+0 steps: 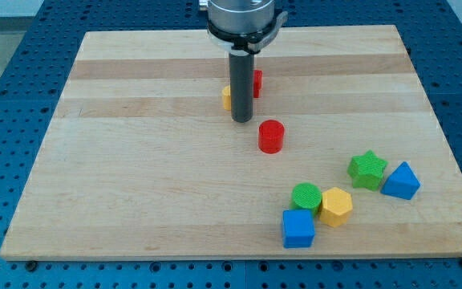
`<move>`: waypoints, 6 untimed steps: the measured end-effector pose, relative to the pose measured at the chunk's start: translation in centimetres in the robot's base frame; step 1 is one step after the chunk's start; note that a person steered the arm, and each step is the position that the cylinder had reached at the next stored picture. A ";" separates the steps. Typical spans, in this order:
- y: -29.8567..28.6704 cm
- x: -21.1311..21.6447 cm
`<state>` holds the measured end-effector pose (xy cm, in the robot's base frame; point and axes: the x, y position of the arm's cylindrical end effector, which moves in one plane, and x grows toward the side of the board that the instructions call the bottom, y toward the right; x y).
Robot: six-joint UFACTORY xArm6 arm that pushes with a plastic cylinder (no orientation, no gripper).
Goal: Slide the red circle below the heart
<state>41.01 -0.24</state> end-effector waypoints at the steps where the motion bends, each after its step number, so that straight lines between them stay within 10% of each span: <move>1: 0.6 0.6; 3: 0.8 8.0; 6: 8.5 5.1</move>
